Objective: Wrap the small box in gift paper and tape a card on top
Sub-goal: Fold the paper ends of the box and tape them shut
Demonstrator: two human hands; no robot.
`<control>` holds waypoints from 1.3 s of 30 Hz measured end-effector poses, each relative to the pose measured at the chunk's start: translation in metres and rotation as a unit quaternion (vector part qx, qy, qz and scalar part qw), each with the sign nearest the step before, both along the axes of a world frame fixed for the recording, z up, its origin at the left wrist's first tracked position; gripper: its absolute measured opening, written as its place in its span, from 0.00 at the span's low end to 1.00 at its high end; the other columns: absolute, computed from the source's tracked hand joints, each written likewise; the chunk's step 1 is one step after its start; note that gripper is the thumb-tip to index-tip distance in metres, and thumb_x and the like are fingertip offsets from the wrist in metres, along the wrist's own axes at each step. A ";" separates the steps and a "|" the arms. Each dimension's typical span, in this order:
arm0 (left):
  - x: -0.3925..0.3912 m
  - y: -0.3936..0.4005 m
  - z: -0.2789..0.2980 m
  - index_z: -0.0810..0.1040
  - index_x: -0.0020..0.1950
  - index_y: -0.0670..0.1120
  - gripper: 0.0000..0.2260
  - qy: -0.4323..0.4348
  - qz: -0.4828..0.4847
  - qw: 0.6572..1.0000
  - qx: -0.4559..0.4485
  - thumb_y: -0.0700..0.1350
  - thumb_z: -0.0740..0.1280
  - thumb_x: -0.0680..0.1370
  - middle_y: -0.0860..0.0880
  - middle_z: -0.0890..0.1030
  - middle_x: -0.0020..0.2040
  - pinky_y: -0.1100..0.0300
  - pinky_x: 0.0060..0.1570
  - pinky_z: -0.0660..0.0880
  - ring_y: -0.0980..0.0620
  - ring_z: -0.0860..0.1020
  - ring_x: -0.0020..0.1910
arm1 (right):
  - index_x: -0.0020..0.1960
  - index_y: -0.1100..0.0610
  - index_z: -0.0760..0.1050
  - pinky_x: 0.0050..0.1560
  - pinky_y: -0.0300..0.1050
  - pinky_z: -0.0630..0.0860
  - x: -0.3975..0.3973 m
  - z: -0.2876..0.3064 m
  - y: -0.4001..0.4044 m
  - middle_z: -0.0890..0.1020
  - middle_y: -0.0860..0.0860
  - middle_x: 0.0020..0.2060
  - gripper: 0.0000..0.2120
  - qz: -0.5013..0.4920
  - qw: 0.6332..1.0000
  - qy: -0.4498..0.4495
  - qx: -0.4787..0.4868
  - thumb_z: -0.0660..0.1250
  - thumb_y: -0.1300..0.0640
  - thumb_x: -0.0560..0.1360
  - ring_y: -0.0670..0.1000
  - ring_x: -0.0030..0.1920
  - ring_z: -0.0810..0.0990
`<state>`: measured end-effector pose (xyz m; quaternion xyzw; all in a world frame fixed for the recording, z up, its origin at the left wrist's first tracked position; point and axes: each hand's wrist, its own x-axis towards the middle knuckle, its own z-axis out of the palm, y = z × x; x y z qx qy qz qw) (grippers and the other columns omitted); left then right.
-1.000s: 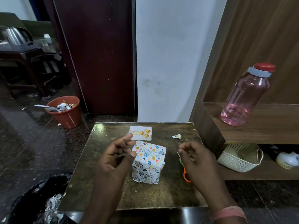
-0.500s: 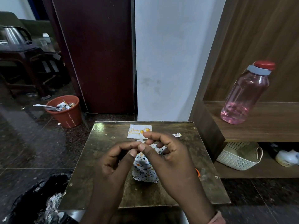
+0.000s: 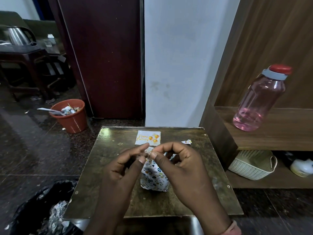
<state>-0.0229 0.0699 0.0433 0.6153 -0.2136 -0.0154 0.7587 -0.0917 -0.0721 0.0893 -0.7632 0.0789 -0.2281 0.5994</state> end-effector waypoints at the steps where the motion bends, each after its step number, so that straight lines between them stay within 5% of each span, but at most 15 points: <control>1: 0.002 0.001 -0.001 0.85 0.61 0.55 0.16 0.005 0.008 1.000 -0.007 0.43 0.71 0.75 0.50 0.86 0.53 0.64 0.55 0.78 0.56 0.83 0.55 | 0.43 0.50 0.83 0.44 0.38 0.72 0.001 0.000 0.000 0.83 0.43 0.38 0.03 -0.005 1.000 -0.002 0.005 0.75 0.55 0.76 0.41 0.38 0.76; 4: 0.009 0.002 -0.004 0.83 0.64 0.58 0.20 0.027 0.016 0.999 0.008 0.44 0.72 0.73 0.53 0.82 0.50 0.65 0.50 0.77 0.59 0.79 0.47 | 0.44 0.51 0.82 0.44 0.48 0.76 0.005 -0.004 -0.005 0.84 0.49 0.39 0.04 -0.020 0.999 -0.005 0.033 0.76 0.56 0.75 0.45 0.39 0.77; 8: 0.012 0.006 -0.004 0.83 0.64 0.59 0.19 0.000 -0.028 0.996 0.080 0.46 0.72 0.74 0.58 0.81 0.62 0.58 0.59 0.75 0.56 0.79 0.62 | 0.43 0.53 0.84 0.44 0.45 0.78 0.007 -0.005 -0.010 0.84 0.58 0.40 0.05 -0.012 0.997 -0.003 0.081 0.78 0.61 0.72 0.48 0.39 0.79; 14: 0.013 0.006 -0.003 0.86 0.56 0.59 0.11 -0.027 -0.027 0.988 0.148 0.48 0.69 0.77 0.54 0.82 0.61 0.59 0.57 0.76 0.53 0.80 0.62 | 0.46 0.50 0.83 0.41 0.52 0.78 0.006 -0.009 -0.009 0.83 0.52 0.38 0.07 0.004 0.998 0.042 0.042 0.76 0.60 0.74 0.54 0.36 0.76; 22: 0.012 0.004 -0.002 0.86 0.49 0.57 0.09 0.015 0.001 0.988 0.151 0.42 0.72 0.80 0.52 0.84 0.50 0.69 0.45 0.75 0.54 0.83 0.47 | 0.52 0.45 0.79 0.40 0.43 0.70 0.005 -0.004 -0.003 0.82 0.48 0.39 0.11 0.016 0.996 0.064 -0.062 0.74 0.59 0.76 0.42 0.31 0.69; 27: 0.012 0.003 0.000 0.86 0.49 0.56 0.09 0.023 -0.002 0.989 0.149 0.42 0.71 0.80 0.54 0.85 0.52 0.63 0.49 0.75 0.56 0.83 0.51 | 0.52 0.43 0.80 0.41 0.44 0.70 0.006 0.001 0.000 0.81 0.44 0.39 0.12 0.014 0.993 0.069 -0.092 0.73 0.59 0.76 0.41 0.34 0.71; 32: 0.012 0.004 0.000 0.86 0.48 0.53 0.08 0.036 0.001 0.990 0.133 0.41 0.70 0.80 0.57 0.85 0.50 0.72 0.44 0.74 0.57 0.83 0.49 | 0.51 0.42 0.79 0.52 0.51 0.77 0.015 0.000 0.001 0.82 0.44 0.40 0.12 0.030 0.985 0.122 -0.122 0.72 0.60 0.76 0.42 0.42 0.79; 35: 0.015 0.006 -0.002 0.86 0.47 0.56 0.11 0.045 -0.003 0.991 0.123 0.40 0.69 0.81 0.56 0.85 0.50 0.69 0.46 0.75 0.57 0.83 0.50 | 0.51 0.46 0.81 0.43 0.51 0.74 0.016 0.009 -0.004 0.83 0.48 0.39 0.12 0.088 0.987 0.124 -0.056 0.73 0.62 0.76 0.48 0.36 0.75; 39: 0.018 0.008 -0.001 0.86 0.49 0.59 0.13 0.041 -0.011 0.992 0.118 0.40 0.69 0.81 0.54 0.86 0.52 0.67 0.48 0.75 0.57 0.83 0.51 | 0.50 0.55 0.83 0.46 0.43 0.76 0.009 0.018 -0.012 0.82 0.55 0.39 0.09 0.139 0.978 0.084 0.132 0.76 0.62 0.71 0.52 0.42 0.78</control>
